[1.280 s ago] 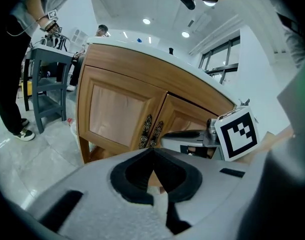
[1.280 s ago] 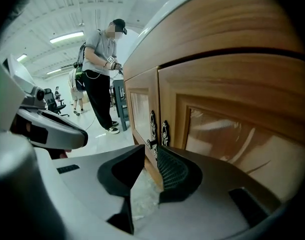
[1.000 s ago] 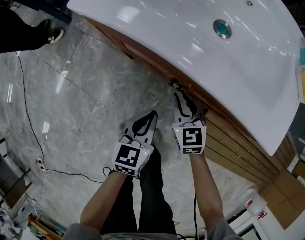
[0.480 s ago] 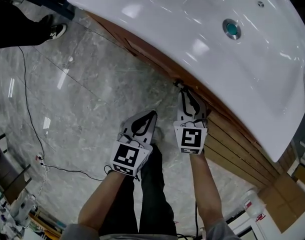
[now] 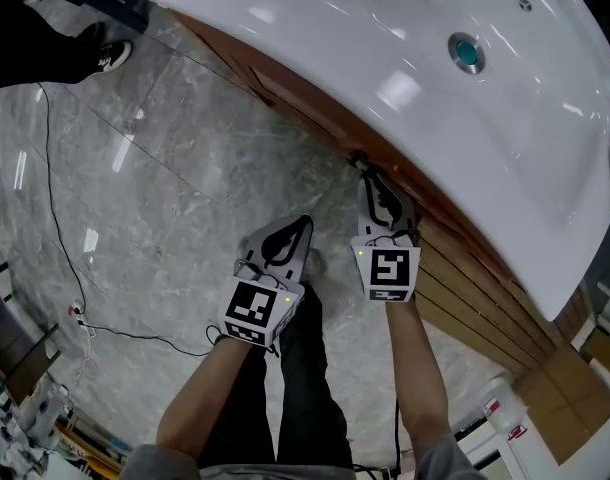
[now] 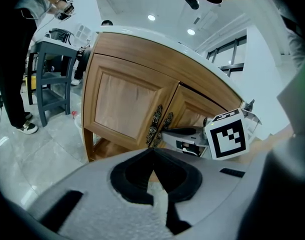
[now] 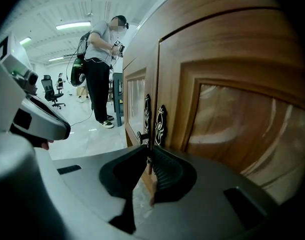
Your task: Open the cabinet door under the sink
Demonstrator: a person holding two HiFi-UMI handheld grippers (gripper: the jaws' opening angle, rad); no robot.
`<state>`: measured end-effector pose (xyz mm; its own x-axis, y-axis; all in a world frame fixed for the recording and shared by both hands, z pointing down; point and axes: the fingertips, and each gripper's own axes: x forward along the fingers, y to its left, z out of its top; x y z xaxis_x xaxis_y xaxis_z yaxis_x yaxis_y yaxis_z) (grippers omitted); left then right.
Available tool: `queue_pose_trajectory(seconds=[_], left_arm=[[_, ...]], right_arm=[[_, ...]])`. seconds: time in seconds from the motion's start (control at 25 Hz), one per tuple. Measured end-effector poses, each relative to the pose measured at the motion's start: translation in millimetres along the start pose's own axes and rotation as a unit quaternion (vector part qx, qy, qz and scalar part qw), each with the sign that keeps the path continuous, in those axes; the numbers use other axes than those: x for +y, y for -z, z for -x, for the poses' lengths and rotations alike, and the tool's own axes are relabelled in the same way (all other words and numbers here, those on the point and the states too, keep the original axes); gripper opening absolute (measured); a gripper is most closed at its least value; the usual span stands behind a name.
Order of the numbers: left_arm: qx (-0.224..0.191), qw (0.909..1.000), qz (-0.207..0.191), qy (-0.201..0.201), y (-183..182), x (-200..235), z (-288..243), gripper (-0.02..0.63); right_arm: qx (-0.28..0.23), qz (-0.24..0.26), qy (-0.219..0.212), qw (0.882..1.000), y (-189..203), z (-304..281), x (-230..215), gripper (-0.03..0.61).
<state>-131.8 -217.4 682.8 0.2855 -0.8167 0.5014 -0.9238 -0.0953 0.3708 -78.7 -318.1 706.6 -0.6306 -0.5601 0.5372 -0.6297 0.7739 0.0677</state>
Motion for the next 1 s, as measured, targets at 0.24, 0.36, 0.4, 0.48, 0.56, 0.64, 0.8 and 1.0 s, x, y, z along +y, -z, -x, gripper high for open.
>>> queue_pose_trajectory(seconds=[0.24, 0.36, 0.4, 0.48, 0.56, 0.64, 0.8, 1.0], left_arm=[[-0.008, 0.9999, 0.011, -0.01, 4, -3, 5, 0.008], [-0.011, 0.9997, 0.015, -0.014, 7, -5, 12, 0.008], [-0.012, 0.9997, 0.016, -0.015, 8, -5, 14, 0.008], [-0.013, 0.9996, 0.017, -0.016, 11, -8, 18, 0.008], [-0.015, 0.9996, 0.017, -0.014, 13, -12, 21, 0.008], [-0.016, 0.9997, 0.017, -0.01, 16, -16, 25, 0.008], [-0.013, 0.9998, 0.016, -0.004, 29, -23, 36, 0.008], [-0.017, 0.9997, 0.017, 0.003, 44, -35, 57, 0.008]], right_arm=[[0.006, 0.015, -0.027, 1.0, 2, 1, 2, 0.034], [0.007, 0.022, -0.034, 0.999, 3, 5, 8, 0.034], [0.008, 0.024, -0.038, 0.999, 4, 7, 11, 0.034], [0.01, 0.026, -0.049, 0.998, 6, 12, 18, 0.034], [0.012, 0.029, -0.059, 0.998, 9, 17, 23, 0.034], [0.015, 0.037, -0.066, 0.997, 12, 22, 29, 0.034], [0.019, 0.054, -0.082, 0.995, 18, 33, 44, 0.034], [0.031, 0.079, -0.09, 0.992, 29, 51, 60, 0.035]])
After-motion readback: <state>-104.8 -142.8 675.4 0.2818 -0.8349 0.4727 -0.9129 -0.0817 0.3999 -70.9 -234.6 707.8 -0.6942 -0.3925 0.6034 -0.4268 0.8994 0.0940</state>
